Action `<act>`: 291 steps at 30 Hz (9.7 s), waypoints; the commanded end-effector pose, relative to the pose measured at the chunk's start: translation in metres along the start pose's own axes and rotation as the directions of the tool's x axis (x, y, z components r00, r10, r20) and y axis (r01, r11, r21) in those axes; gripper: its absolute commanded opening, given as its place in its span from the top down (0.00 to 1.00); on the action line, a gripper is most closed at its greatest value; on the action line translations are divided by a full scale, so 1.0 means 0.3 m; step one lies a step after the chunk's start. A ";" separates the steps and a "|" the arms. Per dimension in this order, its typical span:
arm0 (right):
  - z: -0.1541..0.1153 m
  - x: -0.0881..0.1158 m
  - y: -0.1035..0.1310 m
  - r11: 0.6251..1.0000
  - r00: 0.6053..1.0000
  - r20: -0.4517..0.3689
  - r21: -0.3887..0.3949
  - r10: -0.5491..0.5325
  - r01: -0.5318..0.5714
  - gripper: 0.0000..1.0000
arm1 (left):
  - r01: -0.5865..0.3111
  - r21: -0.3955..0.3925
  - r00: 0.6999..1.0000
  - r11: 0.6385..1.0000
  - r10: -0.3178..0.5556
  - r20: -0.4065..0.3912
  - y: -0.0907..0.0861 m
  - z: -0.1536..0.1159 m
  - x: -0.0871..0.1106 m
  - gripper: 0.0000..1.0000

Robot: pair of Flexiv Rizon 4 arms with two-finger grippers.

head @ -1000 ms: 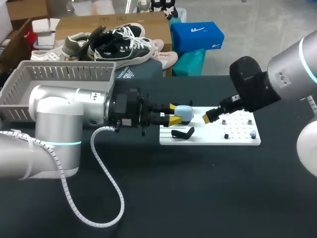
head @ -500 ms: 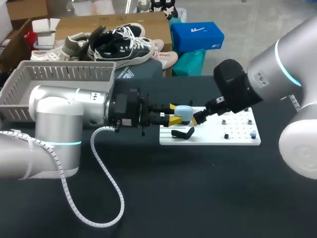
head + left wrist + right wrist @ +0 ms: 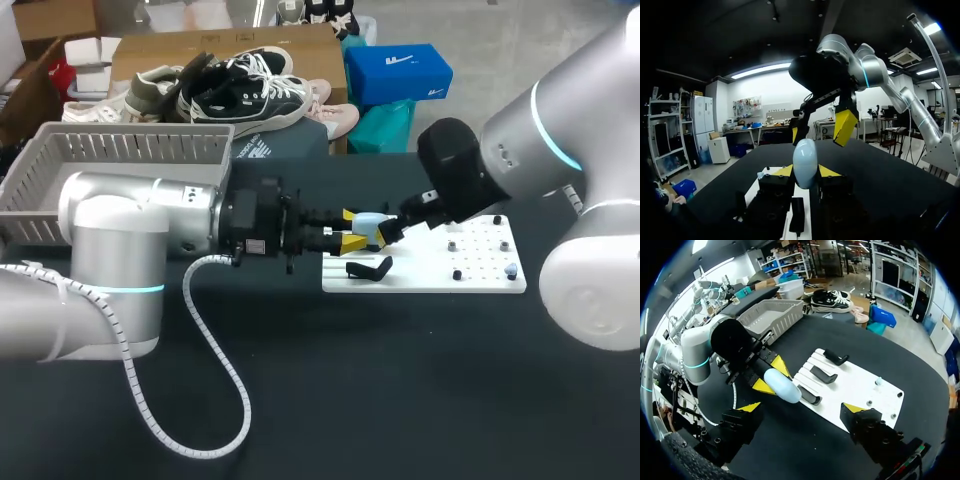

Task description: Pick up each earbud case from the left stands, insert the matching earbuds, close the lid, and place the case in the box.

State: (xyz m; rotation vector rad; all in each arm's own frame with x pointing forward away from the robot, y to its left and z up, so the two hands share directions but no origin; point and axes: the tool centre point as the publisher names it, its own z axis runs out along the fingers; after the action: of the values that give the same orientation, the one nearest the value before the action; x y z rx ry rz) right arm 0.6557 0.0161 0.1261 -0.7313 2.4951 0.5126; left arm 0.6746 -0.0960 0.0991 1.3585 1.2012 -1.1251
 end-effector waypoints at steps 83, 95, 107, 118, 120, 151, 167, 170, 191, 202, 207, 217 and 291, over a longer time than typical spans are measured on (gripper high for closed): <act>-0.170 0.009 -0.326 0.900 0.999 0.024 0.433 0.039 -0.046 0.00 | -0.001 0.002 1.000 1.000 0.001 0.001 0.004 0.001 0.003 1.00; -0.110 0.155 -0.412 0.792 0.984 -0.157 0.610 0.084 0.030 0.08 | -0.001 0.002 1.000 1.000 0.001 0.001 0.004 0.001 0.003 1.00; -0.092 0.254 -0.465 0.737 0.943 -0.275 0.674 0.188 0.050 0.04 | -0.001 0.002 1.000 1.000 0.001 0.001 0.004 0.001 0.003 1.00; -0.055 0.315 -0.482 0.734 0.916 -0.308 0.679 0.257 0.022 0.23 | -0.001 0.002 1.000 1.000 0.001 0.001 0.004 0.001 0.003 1.00; -0.042 0.320 -0.481 0.737 0.913 -0.309 0.676 0.266 0.015 0.23 | -0.001 0.002 1.000 1.000 0.001 0.001 0.004 0.001 0.003 1.00; 0.037 0.343 -0.535 0.737 0.887 -0.342 0.676 0.311 0.003 0.62 | -0.001 0.002 1.000 1.000 0.001 0.001 0.004 0.001 0.003 1.00; 0.045 0.352 -0.548 0.733 0.877 -0.358 0.680 0.321 0.009 0.70 | -0.001 0.002 1.000 1.000 0.001 0.001 0.004 0.001 0.003 1.00; 0.046 0.354 -0.551 0.732 0.875 -0.362 0.681 0.322 0.012 0.75 | -0.001 0.002 1.000 1.000 0.001 0.001 0.004 0.001 0.003 1.00; 0.033 0.353 -0.549 0.725 0.873 -0.358 0.689 0.332 0.007 1.00 | -0.001 0.002 1.000 1.000 0.001 0.001 0.004 0.001 0.003 1.00; -0.132 0.269 -0.430 0.730 0.891 -0.318 0.683 0.324 -0.022 1.00 | -0.001 0.002 1.000 1.000 0.001 0.001 0.004 0.001 0.003 1.00; -0.218 0.179 -0.321 0.777 0.920 -0.297 0.629 0.255 -0.012 1.00 | -0.001 0.002 1.000 1.000 0.001 0.001 0.004 0.001 0.003 1.00; -0.288 0.034 -0.097 0.837 0.950 -0.289 0.544 0.120 0.060 1.00 | -0.001 0.002 1.000 1.000 0.001 0.001 0.004 0.001 0.003 1.00; -0.096 -0.101 0.127 0.659 0.774 -0.186 0.663 0.605 -0.355 1.00 | -0.001 0.002 1.000 1.000 0.001 0.001 0.004 0.001 0.003 1.00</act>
State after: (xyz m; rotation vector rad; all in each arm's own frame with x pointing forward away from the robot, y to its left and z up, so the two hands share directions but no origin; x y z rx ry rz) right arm 0.6460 0.0438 0.1742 0.1420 2.9883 -0.3181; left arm 0.6749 -0.0960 0.0990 1.3587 1.2004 -1.1256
